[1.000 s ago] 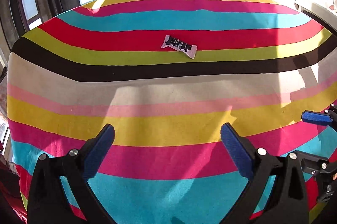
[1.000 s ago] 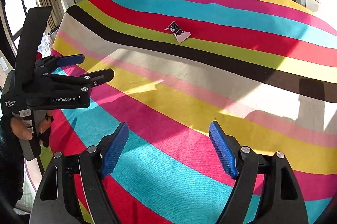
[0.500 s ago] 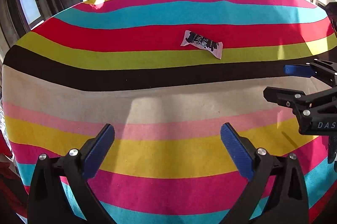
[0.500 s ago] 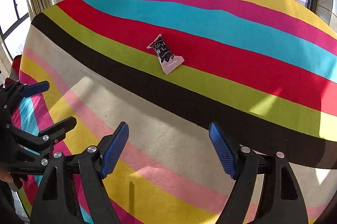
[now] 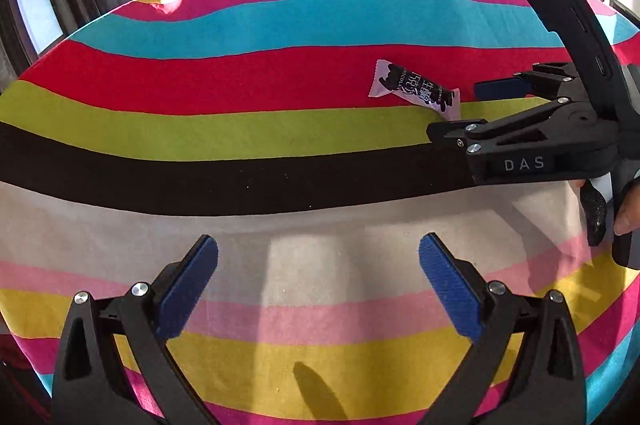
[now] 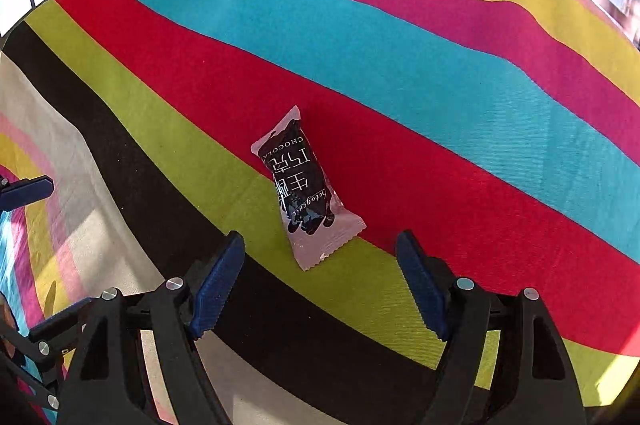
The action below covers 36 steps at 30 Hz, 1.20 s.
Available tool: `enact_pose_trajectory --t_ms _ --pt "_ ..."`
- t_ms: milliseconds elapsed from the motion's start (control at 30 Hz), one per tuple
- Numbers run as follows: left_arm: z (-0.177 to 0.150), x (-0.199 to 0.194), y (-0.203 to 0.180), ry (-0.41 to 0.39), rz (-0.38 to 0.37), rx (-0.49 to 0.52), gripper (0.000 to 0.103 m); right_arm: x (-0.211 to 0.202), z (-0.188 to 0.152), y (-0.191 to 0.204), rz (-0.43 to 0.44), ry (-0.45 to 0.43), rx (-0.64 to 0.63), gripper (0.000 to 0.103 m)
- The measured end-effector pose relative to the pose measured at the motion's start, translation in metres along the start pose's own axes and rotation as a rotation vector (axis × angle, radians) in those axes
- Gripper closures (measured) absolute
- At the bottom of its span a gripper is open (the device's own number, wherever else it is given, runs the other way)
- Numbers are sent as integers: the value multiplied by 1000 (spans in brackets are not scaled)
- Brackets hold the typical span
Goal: Organize snacks
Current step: 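Grasp the pink chocolate bar with the right gripper, then carry the pink chocolate bar to the white box and open the right gripper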
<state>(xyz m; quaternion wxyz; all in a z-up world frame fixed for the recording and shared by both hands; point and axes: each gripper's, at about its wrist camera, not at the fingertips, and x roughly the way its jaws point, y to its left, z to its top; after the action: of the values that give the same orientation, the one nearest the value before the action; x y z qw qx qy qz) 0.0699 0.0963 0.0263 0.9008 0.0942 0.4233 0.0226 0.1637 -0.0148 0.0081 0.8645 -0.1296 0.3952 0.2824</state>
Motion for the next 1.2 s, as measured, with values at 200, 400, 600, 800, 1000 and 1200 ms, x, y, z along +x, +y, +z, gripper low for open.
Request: enact_pose_trajectory --t_ms 200,400,600,800,1000,1200 --pt "33 22 8 -47 -113 142 2 3 7 -8 30 14 -71 48" --pt "69 52 -18 -95 -180 480 2 -15 -16 -21 109 -2 -103 69" --pt "70 58 -54 -91 -391 769 13 -42 -48 -32 189 -9 -140 69" --pt "60 41 -76 -7 -636 847 54 -79 -83 -29 278 -42 -241 70" --pt "34 19 -82 21 -641 858 61 -106 -104 -21 295 -60 -250 71" --pt "-9 -17 -86 11 -579 855 64 -134 -124 -1 300 -97 -267 71"
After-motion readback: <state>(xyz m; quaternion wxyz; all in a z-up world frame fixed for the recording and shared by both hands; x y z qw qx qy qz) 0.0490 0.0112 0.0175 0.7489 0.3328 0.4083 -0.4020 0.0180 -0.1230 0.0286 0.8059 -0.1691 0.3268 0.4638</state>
